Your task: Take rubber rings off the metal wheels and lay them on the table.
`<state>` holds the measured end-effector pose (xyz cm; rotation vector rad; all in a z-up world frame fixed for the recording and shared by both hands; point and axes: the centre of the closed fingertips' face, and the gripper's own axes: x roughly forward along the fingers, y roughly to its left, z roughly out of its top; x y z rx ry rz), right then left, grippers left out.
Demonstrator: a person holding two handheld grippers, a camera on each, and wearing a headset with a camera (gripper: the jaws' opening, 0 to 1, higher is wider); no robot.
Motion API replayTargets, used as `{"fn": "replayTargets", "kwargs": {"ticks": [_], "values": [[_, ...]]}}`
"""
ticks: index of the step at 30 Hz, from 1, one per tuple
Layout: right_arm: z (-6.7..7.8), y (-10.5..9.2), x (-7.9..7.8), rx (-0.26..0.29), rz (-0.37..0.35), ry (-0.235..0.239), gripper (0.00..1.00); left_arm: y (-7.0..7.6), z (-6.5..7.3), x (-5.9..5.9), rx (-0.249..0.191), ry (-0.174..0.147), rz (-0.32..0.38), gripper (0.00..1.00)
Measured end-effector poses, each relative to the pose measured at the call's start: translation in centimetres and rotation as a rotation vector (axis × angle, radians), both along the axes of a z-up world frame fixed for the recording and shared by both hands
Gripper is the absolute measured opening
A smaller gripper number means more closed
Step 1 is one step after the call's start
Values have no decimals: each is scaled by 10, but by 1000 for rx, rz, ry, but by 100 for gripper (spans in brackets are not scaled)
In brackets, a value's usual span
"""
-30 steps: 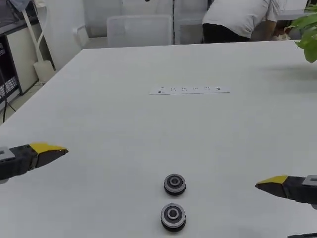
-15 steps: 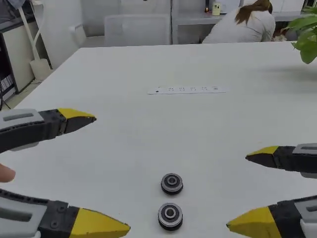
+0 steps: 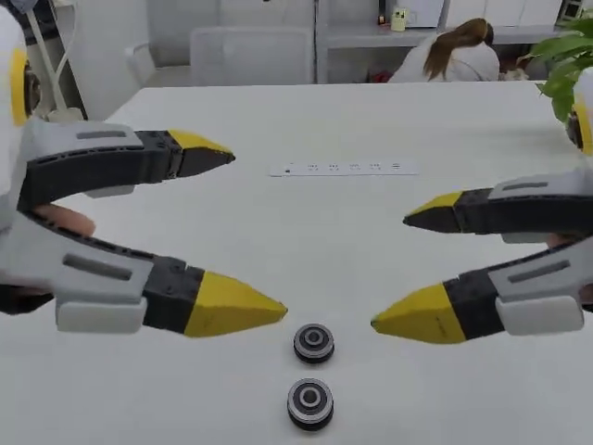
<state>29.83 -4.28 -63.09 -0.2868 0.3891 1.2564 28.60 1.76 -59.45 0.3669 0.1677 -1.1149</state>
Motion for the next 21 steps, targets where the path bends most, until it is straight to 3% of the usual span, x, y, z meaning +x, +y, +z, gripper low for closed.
{"fn": "replayTargets", "kwargs": {"ticks": [3, 7, 13, 21], "values": [[2, 10, 7, 34, 12, -4, 68, -2, -8, 7, -6, -11, 6, 83], [-6, 22, 13, 86, 11, -2, 67, -4, -26, 11, -18, -8, -2, 81], [-33, 39, 5, 130, 64, 66, 59, -11, -53, 11, -89, 57, -25, 76], [-58, 45, -5, 137, 120, 57, 54, -13, -86, 6, -64, 110, -45, 69]]}}
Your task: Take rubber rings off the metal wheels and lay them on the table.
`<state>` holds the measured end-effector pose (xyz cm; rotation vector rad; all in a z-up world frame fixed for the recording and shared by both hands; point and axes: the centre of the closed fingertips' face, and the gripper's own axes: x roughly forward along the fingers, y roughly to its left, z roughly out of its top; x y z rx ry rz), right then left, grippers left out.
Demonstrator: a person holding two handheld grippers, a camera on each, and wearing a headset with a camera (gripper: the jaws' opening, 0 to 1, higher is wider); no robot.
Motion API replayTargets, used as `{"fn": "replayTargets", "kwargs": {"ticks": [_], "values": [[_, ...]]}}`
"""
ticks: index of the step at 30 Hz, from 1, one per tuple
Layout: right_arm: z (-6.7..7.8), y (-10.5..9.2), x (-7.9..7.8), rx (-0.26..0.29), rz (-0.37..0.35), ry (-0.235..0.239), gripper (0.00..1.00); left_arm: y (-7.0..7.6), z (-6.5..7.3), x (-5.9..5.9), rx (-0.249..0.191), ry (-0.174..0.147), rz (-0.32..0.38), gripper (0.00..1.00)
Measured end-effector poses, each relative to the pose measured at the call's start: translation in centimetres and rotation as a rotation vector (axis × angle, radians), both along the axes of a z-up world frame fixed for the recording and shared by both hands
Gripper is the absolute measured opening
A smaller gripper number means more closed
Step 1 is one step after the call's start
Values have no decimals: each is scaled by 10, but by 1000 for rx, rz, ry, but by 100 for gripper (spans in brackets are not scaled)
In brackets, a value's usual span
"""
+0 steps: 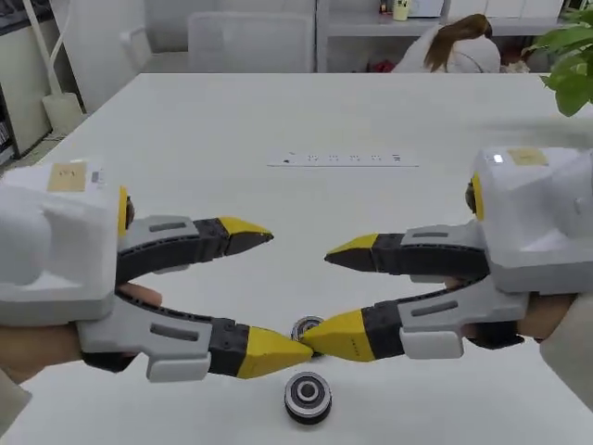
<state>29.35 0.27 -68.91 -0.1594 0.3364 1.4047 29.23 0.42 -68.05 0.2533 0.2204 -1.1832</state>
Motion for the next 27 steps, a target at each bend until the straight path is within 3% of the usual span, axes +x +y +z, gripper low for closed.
{"fn": "replayTargets", "kwargs": {"ticks": [4, 6, 8, 10, 14, 16, 19, 21, 27], "values": [[-18, -2, -5, -35, 2, 30, 52, 0, -11, -1, 15, 17, -2, 68], [-29, -3, -8, -63, 8, 40, 49, -3, -15, -2, -23, 52, 4, 68], [-41, -6, -9, -93, 5, 60, 48, -3, -26, -5, 7, 77, -8, 66], [-52, -8, -9, -109, -3, 82, 48, -4, -36, -7, 48, 73, -18, 64], [-68, -7, -12, -135, -5, 113, 48, -9, -50, -10, 71, 91, -32, 60], [-74, -5, -14, -139, -1, 132, 48, -12, -57, -14, 69, 129, -44, 59], [-87, -5, -20, -195, 30, 114, 45, -13, -65, -17, 91, 127, -49, 59], [-89, -5, -20, -200, 28, 115, 45, -14, -69, -19, 101, 137, -59, 58], [-101, -10, -19, -243, 21, 107, 42, -14, -73, -18, 78, 159, -43, 52]]}}
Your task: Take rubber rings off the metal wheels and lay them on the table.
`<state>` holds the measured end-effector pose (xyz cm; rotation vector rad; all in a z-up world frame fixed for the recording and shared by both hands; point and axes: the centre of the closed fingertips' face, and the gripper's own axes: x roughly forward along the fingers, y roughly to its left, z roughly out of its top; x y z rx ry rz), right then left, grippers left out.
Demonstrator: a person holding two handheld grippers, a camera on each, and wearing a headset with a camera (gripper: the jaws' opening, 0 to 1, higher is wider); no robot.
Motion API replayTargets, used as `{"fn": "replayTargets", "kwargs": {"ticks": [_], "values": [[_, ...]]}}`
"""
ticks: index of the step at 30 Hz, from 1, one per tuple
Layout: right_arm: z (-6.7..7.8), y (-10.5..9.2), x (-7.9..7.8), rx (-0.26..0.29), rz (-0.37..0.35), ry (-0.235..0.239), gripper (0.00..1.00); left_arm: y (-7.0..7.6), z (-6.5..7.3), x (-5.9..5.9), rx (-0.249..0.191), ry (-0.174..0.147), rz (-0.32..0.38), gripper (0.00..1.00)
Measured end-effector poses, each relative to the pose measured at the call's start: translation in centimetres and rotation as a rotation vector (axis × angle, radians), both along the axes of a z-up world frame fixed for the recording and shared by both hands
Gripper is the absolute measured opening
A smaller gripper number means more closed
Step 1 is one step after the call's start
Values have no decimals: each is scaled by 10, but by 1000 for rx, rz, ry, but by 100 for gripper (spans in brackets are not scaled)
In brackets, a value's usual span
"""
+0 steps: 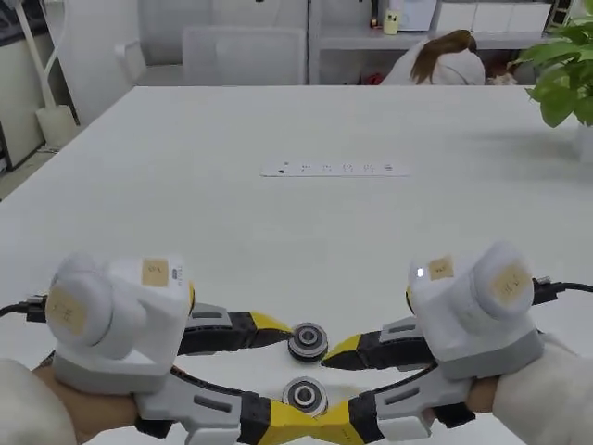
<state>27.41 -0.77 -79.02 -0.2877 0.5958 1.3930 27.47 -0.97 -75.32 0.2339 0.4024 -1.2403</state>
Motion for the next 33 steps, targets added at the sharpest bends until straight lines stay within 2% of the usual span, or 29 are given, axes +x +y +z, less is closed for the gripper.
{"fn": "replayTargets", "kwargs": {"ticks": [6, 11, 15, 18, 21, 28, 33], "values": [[-2, -2, 3, 8, -25, 10, 37, -1, -8, 4, -26, 26, 42, 46], [-8, -2, -1, -4, -9, 12, 33, -2, -13, 2, -15, 25, 29, 38], [-12, -1, -3, -16, 3, 8, 31, -2, -15, 2, -29, 33, 37, 32], [-16, -2, -3, -28, 6, 6, 28, -2, -20, 2, -8, 26, 39, 28], [-15, -2, -1, -24, -5, 3, 27, -2, -22, 3, -13, 33, 47, 25], [-15, -3, 3, -19, -22, -5, 24, -2, -34, 4, 18, 41, 55, 23], [-16, -2, 2, -18, -18, -8, 22, 0, -34, 7, 16, 44, 68, 22]]}}
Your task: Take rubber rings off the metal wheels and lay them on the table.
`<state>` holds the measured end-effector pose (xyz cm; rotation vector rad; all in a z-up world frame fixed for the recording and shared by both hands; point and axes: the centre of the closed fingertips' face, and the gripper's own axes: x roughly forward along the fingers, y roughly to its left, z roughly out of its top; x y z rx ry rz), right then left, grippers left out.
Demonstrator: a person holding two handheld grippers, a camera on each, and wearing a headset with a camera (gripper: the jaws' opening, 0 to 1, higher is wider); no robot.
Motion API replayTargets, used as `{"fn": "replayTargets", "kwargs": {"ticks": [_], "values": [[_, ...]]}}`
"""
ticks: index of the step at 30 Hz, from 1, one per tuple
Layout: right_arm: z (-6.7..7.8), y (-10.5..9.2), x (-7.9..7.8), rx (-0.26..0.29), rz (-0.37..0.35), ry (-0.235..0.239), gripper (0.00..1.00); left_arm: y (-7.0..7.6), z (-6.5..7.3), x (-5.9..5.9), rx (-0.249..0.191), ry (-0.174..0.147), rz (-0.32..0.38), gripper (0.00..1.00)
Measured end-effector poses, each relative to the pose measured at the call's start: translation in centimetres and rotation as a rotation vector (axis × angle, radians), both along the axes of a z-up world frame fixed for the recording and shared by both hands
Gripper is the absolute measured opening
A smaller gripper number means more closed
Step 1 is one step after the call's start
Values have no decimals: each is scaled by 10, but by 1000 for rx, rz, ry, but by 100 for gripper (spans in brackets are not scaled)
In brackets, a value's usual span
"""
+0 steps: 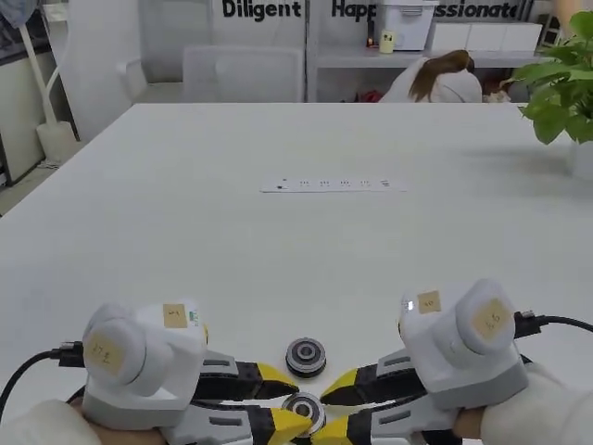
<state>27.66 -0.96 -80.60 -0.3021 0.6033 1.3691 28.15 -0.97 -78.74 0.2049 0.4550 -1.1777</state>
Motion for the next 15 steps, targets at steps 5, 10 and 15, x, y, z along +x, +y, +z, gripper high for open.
{"fn": "replayTargets", "kwargs": {"ticks": [5, 10, 15], "values": [[-1, 1, -1, -5, 8, -9, 21, -1, -1, -1, 0, 2, -4, 20], [-2, 1, 0, -13, 11, -18, 20, -3, -2, -2, 18, -29, -22, 16], [-2, 0, 0, -18, 20, -30, 19, -3, -4, -4, 38, -46, -46, 15]]}}
